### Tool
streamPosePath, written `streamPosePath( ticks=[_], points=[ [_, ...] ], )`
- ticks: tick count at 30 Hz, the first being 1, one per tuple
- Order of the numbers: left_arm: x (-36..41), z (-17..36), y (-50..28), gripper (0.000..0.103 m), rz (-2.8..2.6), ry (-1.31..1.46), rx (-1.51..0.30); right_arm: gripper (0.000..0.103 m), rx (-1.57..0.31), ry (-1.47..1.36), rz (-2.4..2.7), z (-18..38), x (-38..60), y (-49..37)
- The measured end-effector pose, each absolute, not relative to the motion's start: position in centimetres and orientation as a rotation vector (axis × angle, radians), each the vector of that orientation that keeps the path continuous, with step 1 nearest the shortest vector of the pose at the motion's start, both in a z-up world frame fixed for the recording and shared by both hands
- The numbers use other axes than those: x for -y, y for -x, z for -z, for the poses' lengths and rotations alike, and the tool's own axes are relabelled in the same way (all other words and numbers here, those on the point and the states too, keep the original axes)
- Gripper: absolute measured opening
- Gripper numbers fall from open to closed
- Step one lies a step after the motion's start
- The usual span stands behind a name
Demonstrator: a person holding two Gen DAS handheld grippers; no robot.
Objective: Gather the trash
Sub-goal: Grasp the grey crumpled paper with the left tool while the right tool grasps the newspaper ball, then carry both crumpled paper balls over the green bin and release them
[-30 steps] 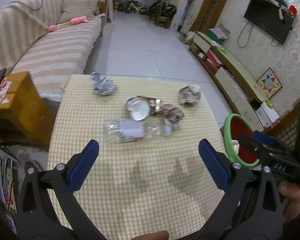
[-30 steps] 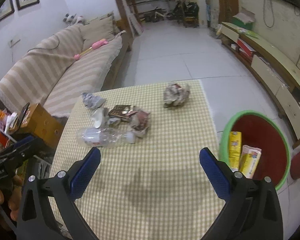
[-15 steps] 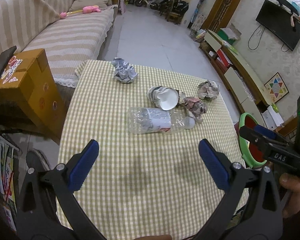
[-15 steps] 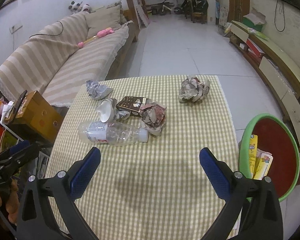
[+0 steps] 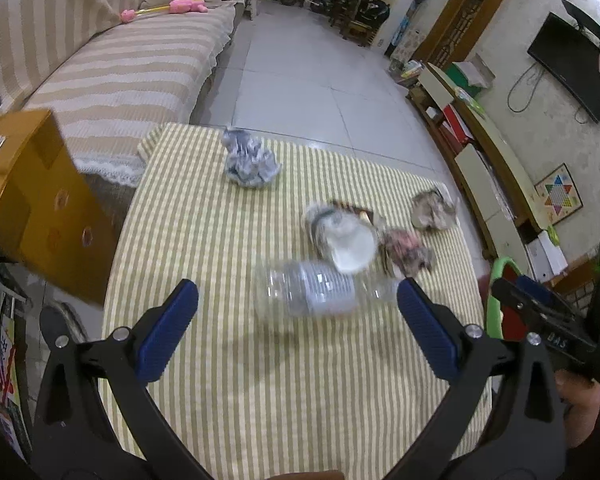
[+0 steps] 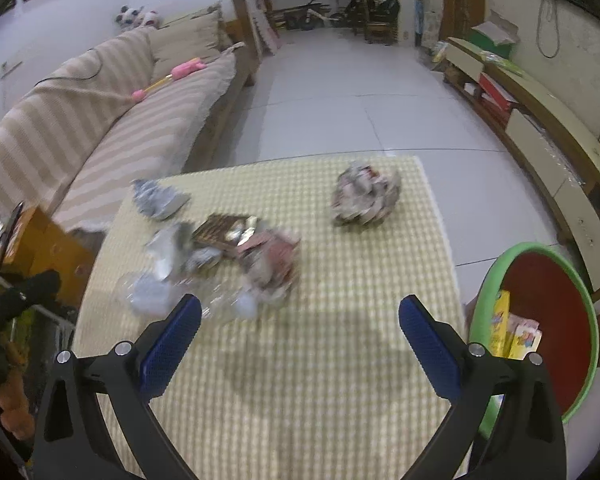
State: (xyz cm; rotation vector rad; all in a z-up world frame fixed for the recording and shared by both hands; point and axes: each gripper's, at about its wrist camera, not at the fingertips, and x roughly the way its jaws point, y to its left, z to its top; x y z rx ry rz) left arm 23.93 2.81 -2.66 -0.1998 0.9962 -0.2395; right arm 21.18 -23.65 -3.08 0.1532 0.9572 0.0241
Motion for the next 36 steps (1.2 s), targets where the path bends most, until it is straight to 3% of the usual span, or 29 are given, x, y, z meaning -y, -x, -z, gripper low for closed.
streamPosePath(
  ticks=[23, 25, 26, 27, 29, 32, 36],
  points=[
    [-3.2, 12.2, -41.5, 0.097, 0.181, 0.099, -1.158, 0.094, -1.085, -0.215, 0.107, 12.3, 28.9, -36.6],
    [-3.1, 12.6, -41.8, 0.087, 0.184, 0.098, -1.161, 0.085, -1.092, -0.21, 0.106, 12.6, 28.7, -36.8],
    [-3.1, 12.8, -41.9, 0.076, 0.189, 0.106, -1.165, 0.072, -1.098, -0.206, 0.11, 12.8, 28.7, -36.8],
    [-3.1, 12.9, -41.9, 0.066, 0.205, 0.125, -1.167, 0.066, -1.104, -0.209, 0.108, 12.9, 28.7, -36.8],
    [-3.0, 12.7, -41.7, 0.056, 0.218, 0.122, -1.158, 0.058, -1.095, -0.205, 0.109, 12.8, 28.7, -36.5],
    [-2.8, 12.1, -40.9, 0.049, 0.225, 0.095, -1.137, 0.05, -1.091, -0.203, 0.089, 12.5, 28.3, -36.1],
    [-3.5, 10.7, -39.6, 0.047, 0.21, 0.082, -1.102, 0.049, -1.08, -0.198, 0.073, 11.2, 28.1, -34.7]
  ],
)
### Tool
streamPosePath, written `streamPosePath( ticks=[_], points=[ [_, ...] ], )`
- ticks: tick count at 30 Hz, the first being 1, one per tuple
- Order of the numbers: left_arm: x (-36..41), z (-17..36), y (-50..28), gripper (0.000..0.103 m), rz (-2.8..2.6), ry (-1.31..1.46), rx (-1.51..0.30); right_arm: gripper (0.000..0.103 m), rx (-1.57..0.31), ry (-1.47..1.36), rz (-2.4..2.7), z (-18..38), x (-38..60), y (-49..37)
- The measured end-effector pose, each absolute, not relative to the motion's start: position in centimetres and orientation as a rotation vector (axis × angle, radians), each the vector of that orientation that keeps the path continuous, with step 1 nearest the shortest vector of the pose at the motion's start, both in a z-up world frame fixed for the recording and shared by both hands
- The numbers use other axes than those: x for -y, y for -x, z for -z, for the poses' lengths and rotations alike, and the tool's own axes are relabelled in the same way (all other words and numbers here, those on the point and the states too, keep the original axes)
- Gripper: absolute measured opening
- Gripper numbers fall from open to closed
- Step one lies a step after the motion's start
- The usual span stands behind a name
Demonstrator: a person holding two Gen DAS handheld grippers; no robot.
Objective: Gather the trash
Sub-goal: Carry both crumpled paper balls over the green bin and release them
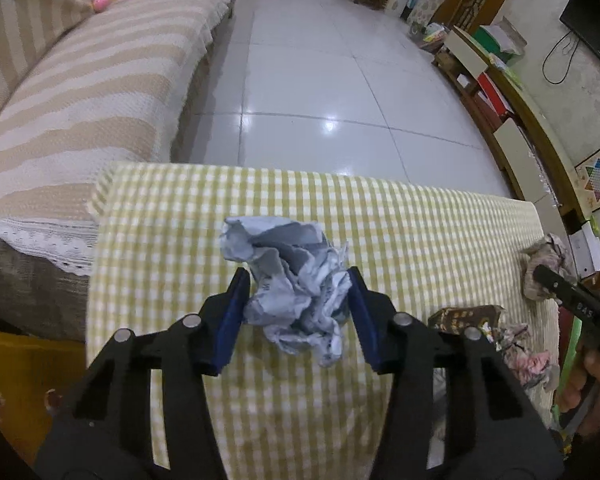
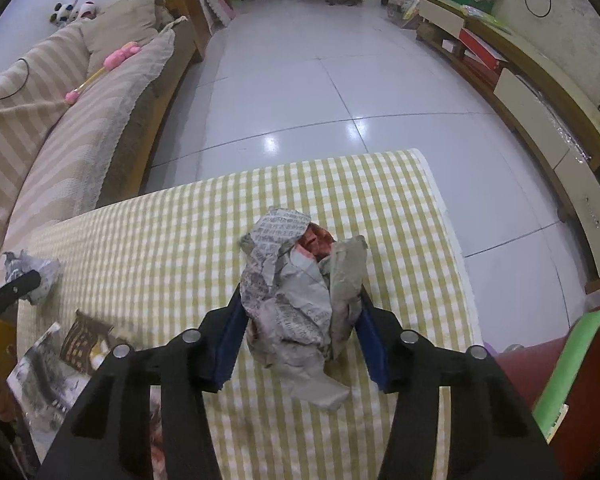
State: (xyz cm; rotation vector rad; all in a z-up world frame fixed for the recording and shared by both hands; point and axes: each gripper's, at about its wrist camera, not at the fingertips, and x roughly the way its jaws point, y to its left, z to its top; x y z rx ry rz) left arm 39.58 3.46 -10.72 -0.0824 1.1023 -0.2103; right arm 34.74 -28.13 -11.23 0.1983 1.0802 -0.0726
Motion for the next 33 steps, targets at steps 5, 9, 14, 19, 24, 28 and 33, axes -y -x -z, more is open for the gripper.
streamPosePath(
  ticks=[5, 9, 14, 19, 24, 28, 33],
  points=[
    [-4.2, 7.9, -37.8, 0.047, 0.204, 0.077, -1.05, 0.049, -1.048, -0.193, 0.043, 8.9, 27.6, -32.0],
    [-4.1, 5.1, -35.1, 0.047, 0.211, 0.082, -1.007, 0.049, -1.008, -0.193, 0.02, 6.3, 27.4, -29.1],
    [-1.5, 2.2, -31.7, 0.047, 0.258, 0.081, -0.965, 0.049, -0.964, -0.205, 0.007, 3.4, 27.7, -25.6],
    [2.9, 0.2, -28.1, 0.047, 0.35, 0.065, -0.947, 0.049, -0.927, -0.205, 0.026, 1.1, 29.7, -21.7],
    [7.0, -0.6, -25.0, 0.047, 0.44, 0.048, -0.943, 0.049, -0.906, -0.226, 0.081, -0.1, 33.0, -18.0],
    [10.4, -0.7, -23.1, 0.047, 0.505, 0.033, -0.948, 0.049, -0.892, -0.249, 0.131, -0.6, 35.7, -15.2],
    [15.2, -0.6, -21.5, 0.047, 0.594, -0.005, -0.948, 0.049, -0.877, -0.293, 0.194, -0.9, 39.7, -12.1]
  ],
)
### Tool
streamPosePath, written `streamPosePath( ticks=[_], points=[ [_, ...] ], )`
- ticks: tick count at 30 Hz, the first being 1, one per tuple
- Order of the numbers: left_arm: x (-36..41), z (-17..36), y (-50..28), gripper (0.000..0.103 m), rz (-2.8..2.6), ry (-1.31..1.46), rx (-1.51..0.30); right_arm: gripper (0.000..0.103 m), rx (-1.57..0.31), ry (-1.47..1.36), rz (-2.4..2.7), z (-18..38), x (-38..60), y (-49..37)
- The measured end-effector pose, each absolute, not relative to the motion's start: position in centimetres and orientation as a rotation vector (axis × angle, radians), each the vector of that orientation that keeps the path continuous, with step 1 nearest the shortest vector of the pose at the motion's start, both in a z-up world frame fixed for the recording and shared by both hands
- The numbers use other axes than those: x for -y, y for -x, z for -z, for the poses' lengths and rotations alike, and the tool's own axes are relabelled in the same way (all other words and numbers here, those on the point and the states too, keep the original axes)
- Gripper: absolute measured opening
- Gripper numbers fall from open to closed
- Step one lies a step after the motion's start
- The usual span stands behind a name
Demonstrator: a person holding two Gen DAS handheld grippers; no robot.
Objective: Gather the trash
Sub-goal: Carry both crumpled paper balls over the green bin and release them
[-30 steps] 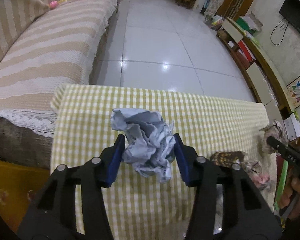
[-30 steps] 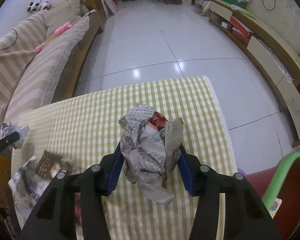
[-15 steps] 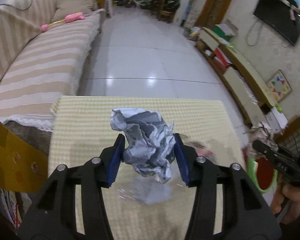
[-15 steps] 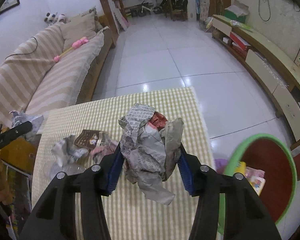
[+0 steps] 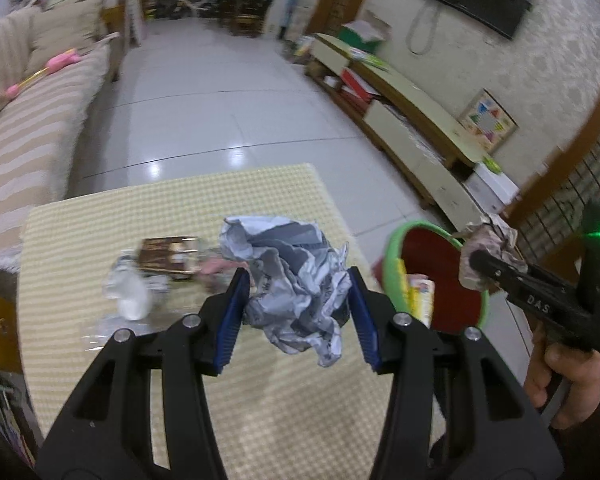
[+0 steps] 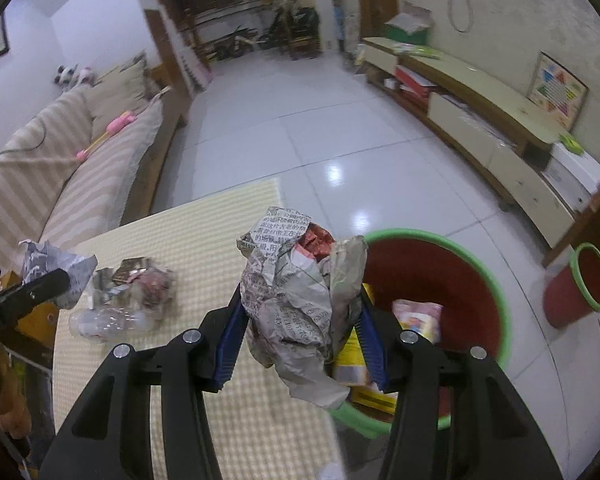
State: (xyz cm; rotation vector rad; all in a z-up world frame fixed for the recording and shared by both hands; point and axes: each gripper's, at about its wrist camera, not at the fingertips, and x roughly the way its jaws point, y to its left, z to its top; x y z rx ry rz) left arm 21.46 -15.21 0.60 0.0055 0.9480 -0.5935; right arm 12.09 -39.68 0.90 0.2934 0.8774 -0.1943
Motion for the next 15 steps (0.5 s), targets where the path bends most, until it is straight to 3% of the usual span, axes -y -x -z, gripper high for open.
streamPosePath(
  ticks=[15],
  points=[
    [29.2, 0.9, -18.9, 0.048, 0.822, -0.052, -1.021, 0.049, -0.9, -0.377, 0.32, 1.1, 48.9, -6.6]
  ],
)
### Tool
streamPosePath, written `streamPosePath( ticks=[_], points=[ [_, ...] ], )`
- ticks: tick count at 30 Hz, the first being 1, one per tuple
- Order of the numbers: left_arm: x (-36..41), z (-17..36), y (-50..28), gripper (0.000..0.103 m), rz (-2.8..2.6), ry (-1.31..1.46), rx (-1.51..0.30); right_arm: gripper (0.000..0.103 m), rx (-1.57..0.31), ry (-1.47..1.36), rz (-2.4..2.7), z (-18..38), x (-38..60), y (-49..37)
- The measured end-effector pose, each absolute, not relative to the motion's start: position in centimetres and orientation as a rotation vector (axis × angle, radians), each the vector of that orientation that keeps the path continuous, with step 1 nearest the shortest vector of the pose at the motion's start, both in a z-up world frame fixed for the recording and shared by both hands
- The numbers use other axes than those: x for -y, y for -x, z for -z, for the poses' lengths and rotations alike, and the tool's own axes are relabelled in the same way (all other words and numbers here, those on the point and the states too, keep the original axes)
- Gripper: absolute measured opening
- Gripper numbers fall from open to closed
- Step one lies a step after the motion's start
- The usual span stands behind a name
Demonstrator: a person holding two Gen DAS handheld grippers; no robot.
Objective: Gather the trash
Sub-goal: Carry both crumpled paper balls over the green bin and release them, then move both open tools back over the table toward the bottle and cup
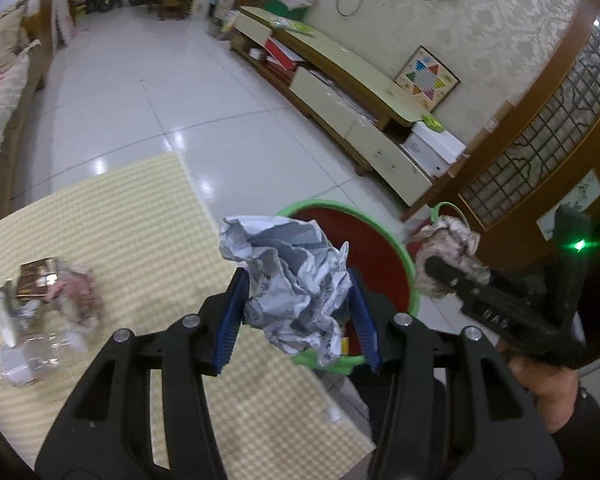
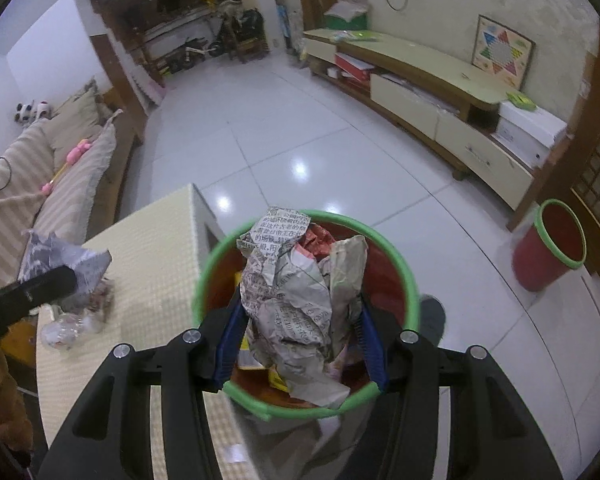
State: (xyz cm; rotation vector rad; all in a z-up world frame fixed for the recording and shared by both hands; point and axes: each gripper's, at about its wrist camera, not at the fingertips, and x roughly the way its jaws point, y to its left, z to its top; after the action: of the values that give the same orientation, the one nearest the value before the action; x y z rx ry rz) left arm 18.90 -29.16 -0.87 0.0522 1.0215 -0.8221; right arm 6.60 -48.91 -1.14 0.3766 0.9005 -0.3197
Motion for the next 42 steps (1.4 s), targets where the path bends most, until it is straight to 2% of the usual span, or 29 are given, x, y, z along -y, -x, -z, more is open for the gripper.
streamPosePath(
  ticks=[8, 19, 20, 22, 24, 27, 35, 42],
  points=[
    [34.6, 1.8, -18.9, 0.048, 0.871, -0.068, -1.053, 0.049, -0.944, -0.396, 0.316, 3.7, 50.8, -5.9],
    [38.5, 2.8, -19.1, 0.05, 0.891, -0.096, -1.082, 0.05, -0.961, -0.413, 0.291, 4.7, 51.8, -6.5],
    [38.6, 2.9, -19.1, 0.052, 0.892, -0.097, -1.084, 0.052, -0.966, -0.411, 0.284, 4.8, 51.8, -6.7],
    [39.1, 3.0, -19.3, 0.061, 0.904, -0.094, -1.097, 0.06, -0.975, -0.405, 0.261, 4.9, 51.5, -7.0],
    [39.3, 2.8, -19.4, 0.081, 0.91, -0.086, -1.095, 0.067, -0.97, -0.384, 0.269, 4.8, 51.2, -7.1],
    [38.4, 2.2, -19.5, 0.097, 0.9, -0.061, -1.073, 0.077, -0.973, -0.381, 0.26, 4.9, 50.8, -7.1],
    [34.9, 1.5, -20.4, 0.097, 0.82, 0.018, -1.071, 0.092, -0.958, -0.35, 0.24, 3.7, 48.8, -7.0],
    [30.0, -0.1, -20.1, 0.097, 0.747, 0.039, -1.029, 0.095, -0.922, -0.342, 0.208, 1.8, 46.6, -7.4]
  ],
)
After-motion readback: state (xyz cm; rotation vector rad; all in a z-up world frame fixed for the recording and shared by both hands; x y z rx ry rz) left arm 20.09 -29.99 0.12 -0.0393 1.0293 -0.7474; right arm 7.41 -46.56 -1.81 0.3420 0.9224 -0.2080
